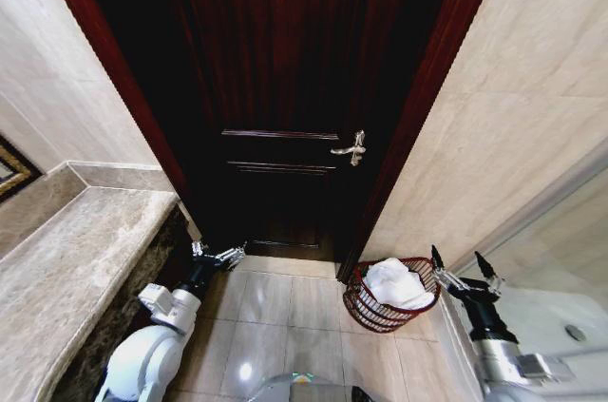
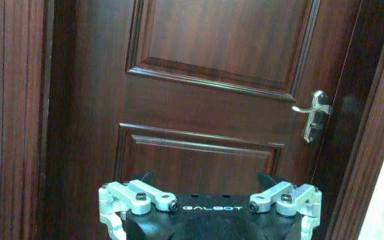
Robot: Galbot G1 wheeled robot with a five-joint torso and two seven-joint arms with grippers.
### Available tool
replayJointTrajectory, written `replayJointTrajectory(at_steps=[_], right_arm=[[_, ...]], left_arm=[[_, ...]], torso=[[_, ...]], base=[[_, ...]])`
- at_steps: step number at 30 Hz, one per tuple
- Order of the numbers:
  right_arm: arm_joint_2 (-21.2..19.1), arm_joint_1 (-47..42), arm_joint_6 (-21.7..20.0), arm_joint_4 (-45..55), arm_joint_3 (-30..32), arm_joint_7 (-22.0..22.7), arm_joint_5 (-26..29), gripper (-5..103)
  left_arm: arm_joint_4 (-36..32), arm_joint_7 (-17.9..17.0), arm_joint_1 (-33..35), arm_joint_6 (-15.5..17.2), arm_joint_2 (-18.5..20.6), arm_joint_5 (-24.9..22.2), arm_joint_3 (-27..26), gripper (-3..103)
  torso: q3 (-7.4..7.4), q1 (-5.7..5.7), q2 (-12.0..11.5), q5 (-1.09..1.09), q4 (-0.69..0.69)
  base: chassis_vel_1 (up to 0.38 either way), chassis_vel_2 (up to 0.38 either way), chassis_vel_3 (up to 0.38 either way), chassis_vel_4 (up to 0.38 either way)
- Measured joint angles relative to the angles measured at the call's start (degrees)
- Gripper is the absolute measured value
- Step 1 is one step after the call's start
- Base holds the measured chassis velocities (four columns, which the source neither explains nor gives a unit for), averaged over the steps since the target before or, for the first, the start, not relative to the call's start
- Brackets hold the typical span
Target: Discard the used towel into the hamper.
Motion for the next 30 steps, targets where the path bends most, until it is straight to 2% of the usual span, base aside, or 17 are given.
replayJointTrajectory(at_steps=[30], right_arm=[[0.0,0.1,0.1,-0.4,-0.2,0.0,0.0,100]], left_arm=[[0.0,0.0,0.0,0.0,0.0,0.0,0.0,100]], torso=[[0.01,0.02,0.0,0.00,0.00]], base=[[0.002,-0.002,-0.001,0.002]])
